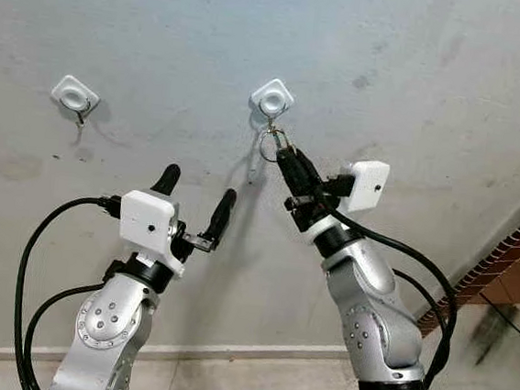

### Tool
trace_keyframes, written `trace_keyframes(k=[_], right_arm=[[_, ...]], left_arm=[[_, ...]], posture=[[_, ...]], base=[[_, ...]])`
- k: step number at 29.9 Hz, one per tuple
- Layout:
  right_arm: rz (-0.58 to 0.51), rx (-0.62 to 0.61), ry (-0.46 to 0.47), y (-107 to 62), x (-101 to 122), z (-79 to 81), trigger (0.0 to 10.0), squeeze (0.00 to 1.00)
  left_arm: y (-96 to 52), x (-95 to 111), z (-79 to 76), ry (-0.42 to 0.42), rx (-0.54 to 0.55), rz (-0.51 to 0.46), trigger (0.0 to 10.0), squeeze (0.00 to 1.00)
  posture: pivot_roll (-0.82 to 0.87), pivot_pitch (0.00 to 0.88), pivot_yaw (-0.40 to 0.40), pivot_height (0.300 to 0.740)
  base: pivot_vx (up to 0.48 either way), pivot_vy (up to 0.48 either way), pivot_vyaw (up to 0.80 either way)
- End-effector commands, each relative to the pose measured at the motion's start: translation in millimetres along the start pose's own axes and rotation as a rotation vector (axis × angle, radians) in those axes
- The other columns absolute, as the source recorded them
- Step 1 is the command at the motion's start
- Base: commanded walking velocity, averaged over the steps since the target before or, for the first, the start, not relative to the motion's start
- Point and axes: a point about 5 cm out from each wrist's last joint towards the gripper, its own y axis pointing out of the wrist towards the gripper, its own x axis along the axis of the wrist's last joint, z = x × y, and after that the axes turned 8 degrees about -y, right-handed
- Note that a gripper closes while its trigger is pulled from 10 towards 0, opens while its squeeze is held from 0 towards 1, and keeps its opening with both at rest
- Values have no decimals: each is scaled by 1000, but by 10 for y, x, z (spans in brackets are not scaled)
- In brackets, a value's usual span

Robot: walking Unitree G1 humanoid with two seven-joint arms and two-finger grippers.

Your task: Hang keys on a hook

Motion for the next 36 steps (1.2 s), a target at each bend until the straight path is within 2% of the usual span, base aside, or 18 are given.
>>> trace_keyframes(k=[1,8,9,12,15,24,25,27,28,36], right_arm=[[-1,-7,-1,13,4,6,10000,1000],[-12,-12,-7,15,15,11,10000,1000],[-14,-16,-37,6,14,9,10000,1000],[-12,-10,-40,-20,0,10,10000,1000],[0,7,-81,-69,-26,3,10000,1000],[113,16,-203,-463,-205,-135,10000,1000],[151,7,-222,-572,-256,-183,10000,1000],[168,2,-236,-640,-283,-210,10000,1000],[189,-8,-262,-728,-314,-241,10000,1000],[214,-64,-288,-869,-316,-316,10000,1000]], left_arm=[[5,-10,-3,4,-7,4,10000,0],[2,-10,-7,4,-7,4,10000,0],[-4,-13,-7,5,-6,6,10000,0],[-14,-20,-2,6,-4,10,10000,0],[-25,-33,7,7,-1,16,10000,0],[-209,-176,119,16,46,90,10000,0],[-232,-196,132,10,55,102,10000,0],[-242,-208,135,9,59,109,10000,0],[-260,-234,143,6,65,124,10000,0],[-333,-360,164,-8,111,198,10000,0]], posture=[[92,45,23,740],[94,46,24,740],[96,48,23,740],[95,50,24,740],[93,51,24,740],[86,61,22,740],[86,62,21,740],[84,64,21,740],[81,65,21,740],[65,64,18,740]], base=[[0,0,0],[0,0,0],[0,0,0],[0,0,0],[0,0,0],[0,0,0],[0,0,0],[0,0,0],[0,0,0],[0,0,0]])
